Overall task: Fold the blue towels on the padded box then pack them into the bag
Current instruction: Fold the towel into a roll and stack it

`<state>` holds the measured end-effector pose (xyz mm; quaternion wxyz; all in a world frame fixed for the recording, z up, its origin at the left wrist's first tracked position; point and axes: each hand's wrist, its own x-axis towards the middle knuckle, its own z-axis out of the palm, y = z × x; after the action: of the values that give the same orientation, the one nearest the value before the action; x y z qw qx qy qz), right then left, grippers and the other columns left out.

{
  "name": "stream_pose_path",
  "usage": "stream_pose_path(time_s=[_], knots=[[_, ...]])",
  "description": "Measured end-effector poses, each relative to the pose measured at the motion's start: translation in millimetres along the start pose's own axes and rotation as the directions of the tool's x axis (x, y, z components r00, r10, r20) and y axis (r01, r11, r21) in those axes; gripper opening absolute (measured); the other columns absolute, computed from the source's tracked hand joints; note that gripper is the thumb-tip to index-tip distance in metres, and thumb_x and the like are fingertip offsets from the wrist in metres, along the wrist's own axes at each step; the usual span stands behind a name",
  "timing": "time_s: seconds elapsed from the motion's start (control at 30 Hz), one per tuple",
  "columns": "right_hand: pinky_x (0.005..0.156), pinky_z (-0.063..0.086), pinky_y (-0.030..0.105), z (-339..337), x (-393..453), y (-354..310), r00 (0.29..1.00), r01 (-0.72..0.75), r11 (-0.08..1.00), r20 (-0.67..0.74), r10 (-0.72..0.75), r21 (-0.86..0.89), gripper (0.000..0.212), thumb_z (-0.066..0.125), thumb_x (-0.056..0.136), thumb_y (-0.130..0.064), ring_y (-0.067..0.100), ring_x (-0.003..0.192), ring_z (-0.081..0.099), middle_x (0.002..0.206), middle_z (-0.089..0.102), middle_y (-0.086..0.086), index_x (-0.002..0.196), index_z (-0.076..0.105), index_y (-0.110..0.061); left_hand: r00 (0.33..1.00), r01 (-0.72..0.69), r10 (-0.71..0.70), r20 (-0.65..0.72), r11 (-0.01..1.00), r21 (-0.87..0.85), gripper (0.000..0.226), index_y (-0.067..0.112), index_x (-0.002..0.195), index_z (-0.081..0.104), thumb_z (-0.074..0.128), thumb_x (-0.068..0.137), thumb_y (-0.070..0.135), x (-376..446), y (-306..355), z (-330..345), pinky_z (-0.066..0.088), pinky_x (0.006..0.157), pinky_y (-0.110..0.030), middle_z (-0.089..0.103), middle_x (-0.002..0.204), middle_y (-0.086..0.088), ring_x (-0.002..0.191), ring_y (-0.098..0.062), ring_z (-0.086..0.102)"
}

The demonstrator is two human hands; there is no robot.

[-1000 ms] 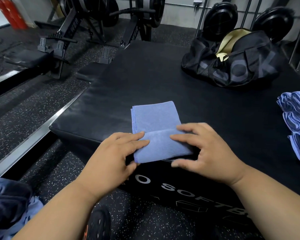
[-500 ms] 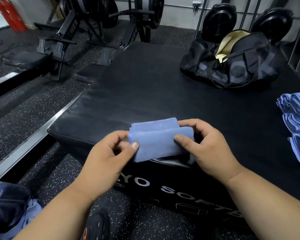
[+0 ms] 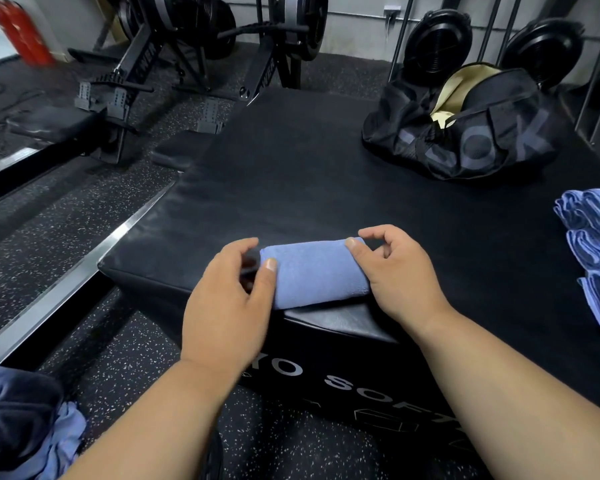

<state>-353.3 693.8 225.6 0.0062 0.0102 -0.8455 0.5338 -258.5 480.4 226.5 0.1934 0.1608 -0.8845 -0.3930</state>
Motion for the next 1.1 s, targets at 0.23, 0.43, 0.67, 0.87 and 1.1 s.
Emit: stream_pose_path(time_s=[0.23, 0.43, 0.67, 0.87, 1.1], knots=[[0.091, 0.051, 0.034, 1.6, -12.1, -5.6, 0.946, 0.271, 0.939, -0.121, -0.3, -0.214, 0.019, 0.064, 0.097, -0.041, 0.005, 0.097, 0.061, 0.106, 0.061, -0.018, 0.115, 0.072, -0.04, 0.842, -0.52, 0.424, 0.334, 0.804, 0.288, 0.06, 0.031, 0.159, 0.044, 0.033, 0.107, 0.058, -11.8, -1.5, 15.3, 0.023, 0.127, -0.056, 0.029, 0.172, 0.001, 0.158, -0.032, 0.022], [0.119, 0.033, 0.046, 14.8, -27.8, 7.7, 0.86, 0.511, 0.724, 0.29, -0.421, -0.464, 0.051, 0.032, 0.106, -0.046, 0.018, 0.149, 0.035, 0.162, 0.044, -0.009, 0.151, 0.053, -0.036, 0.863, -0.405, 0.257, 0.435, 0.866, 0.291, 0.069, 0.044, 0.165, 0.021, 0.018, 0.101, 0.069, -8.8, -6.1, 13.5, 0.004, 0.13, -0.047, 0.002, 0.174, 0.021, 0.162, -0.016, -0.007], [0.125, 0.026, 0.048, 12.0, -24.9, 9.5, 0.885, 0.445, 0.737, 0.374, -0.277, -0.508, 0.049, 0.028, 0.112, -0.043, 0.018, 0.157, 0.025, 0.171, 0.026, -0.013, 0.161, 0.036, -0.037, 0.894, -0.277, 0.176, 0.412, 0.94, 0.199, 0.054, 0.047, 0.16, 0.034, 0.028, 0.108, 0.057, -6.8, -6.5, 12.1, 0.005, 0.131, -0.04, 0.01, 0.171, 0.025, 0.162, -0.015, 0.006], [0.127, 0.021, 0.047, 11.0, -24.4, 6.7, 0.898, 0.403, 0.782, 0.373, -0.236, -0.475, 0.048, 0.031, 0.113, -0.041, 0.017, 0.158, 0.024, 0.172, 0.023, -0.012, 0.161, 0.036, -0.037, 0.93, -0.208, 0.152, 0.336, 0.968, 0.138, 0.046, 0.038, 0.155, 0.049, 0.033, 0.112, 0.045, -3.3, -9.2, 9.0, 0.019, 0.129, -0.037, 0.032, 0.168, 0.014, 0.157, -0.011, 0.026], [0.11, 0.034, 0.042, 3.8, -18.3, 5.7, 0.993, 0.117, 0.901, 0.027, -0.117, -0.419, 0.043, 0.046, 0.105, -0.039, 0.028, 0.129, 0.051, 0.138, 0.063, -0.002, 0.145, 0.06, -0.031, 0.99, -0.008, -0.006, 0.14, 0.995, 0.101, 0.037, 0.02, 0.089, 0.069, 0.051, 0.102, 0.05, 4.3, -3.3, -5.2, 0.055, 0.08, -0.045, 0.071, 0.081, 0.003, 0.085, -0.019, 0.064]])
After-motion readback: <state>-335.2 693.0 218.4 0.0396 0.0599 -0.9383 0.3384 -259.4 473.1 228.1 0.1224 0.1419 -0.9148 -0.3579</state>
